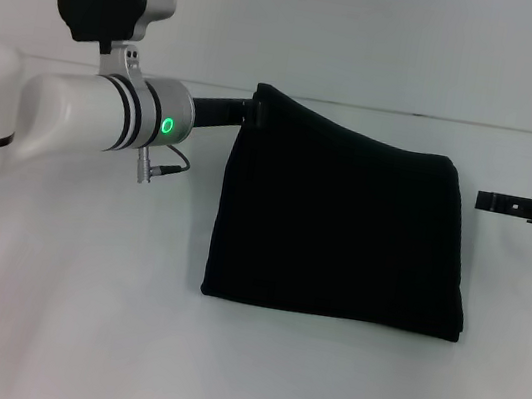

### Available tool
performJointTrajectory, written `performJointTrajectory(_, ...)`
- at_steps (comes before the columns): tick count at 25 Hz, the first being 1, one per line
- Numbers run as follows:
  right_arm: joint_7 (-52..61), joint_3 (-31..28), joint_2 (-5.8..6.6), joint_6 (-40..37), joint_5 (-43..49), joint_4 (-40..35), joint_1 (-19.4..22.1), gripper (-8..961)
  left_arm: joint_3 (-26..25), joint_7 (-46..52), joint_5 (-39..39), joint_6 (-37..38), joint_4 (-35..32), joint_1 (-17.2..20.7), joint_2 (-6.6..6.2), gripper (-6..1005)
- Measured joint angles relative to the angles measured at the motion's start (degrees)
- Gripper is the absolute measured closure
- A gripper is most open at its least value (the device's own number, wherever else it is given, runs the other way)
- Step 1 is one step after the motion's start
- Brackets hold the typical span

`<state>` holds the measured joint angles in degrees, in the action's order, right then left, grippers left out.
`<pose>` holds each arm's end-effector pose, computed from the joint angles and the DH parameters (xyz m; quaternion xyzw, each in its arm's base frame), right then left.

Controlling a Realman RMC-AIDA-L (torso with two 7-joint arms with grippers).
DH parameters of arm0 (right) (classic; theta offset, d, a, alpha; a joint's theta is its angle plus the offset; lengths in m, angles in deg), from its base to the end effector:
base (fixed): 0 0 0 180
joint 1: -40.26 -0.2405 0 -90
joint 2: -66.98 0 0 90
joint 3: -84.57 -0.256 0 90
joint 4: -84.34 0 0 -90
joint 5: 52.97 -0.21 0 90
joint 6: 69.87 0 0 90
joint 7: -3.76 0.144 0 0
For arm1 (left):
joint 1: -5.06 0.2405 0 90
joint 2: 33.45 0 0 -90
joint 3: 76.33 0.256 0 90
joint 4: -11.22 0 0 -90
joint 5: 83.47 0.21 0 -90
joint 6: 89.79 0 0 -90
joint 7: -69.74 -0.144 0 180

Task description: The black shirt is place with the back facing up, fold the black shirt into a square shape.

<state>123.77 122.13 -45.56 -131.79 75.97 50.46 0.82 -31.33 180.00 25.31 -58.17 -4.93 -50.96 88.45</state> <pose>0.2977 0.4163 0.0461 -0.8040 0.5033 0.1403 0.2837 -0.1933 0.4648 -0.0686 -0.7861 -0.4869 -0.2062 0.3200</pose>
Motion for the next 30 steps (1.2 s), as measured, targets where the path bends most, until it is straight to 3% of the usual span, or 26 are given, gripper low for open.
performJointTrajectory(6,0.0,0.2,-0.13,0.0,0.0,0.0,-0.3,48,0.0,0.0,0.1,-0.3,-0.5,0.1,0.01,887)
performJointTrajectory(13,-0.4,0.0,-0.10,-0.1,0.0,-0.2,-0.5,44,-0.1,-0.2,-0.2,-2.6,-3.4,1.7,0.81,882)
performJointTrajectory(17,-1.3,-0.5,0.27,0.4,-0.4,-0.4,-0.6,44,-0.1,-0.1,-0.3,-2.3,-6.4,3.3,0.27,880)
performJointTrajectory(18,-1.6,-0.6,0.35,0.4,-0.8,-0.6,-0.7,44,-0.1,-0.1,-0.3,-1.7,-7.2,3.8,0.07,835)
performJointTrajectory(22,-3.0,-0.7,0.41,-0.7,-3.1,-3.9,-0.1,43,-0.3,0.3,-0.2,7.6,-14.2,7.6,-0.37,655)
performJointTrajectory(26,-10.7,-0.7,-0.07,-6.8,-6.6,-8.8,1.4,43,-0.1,-0.1,0.4,25.8,-26.0,13.2,-0.15,492)
performJointTrajectory(30,-18.4,-0.1,-0.13,-11.7,-7.6,-10.1,1.5,43,-0.9,-5.5,0.7,40.3,-31.8,16.2,-0.23,359)
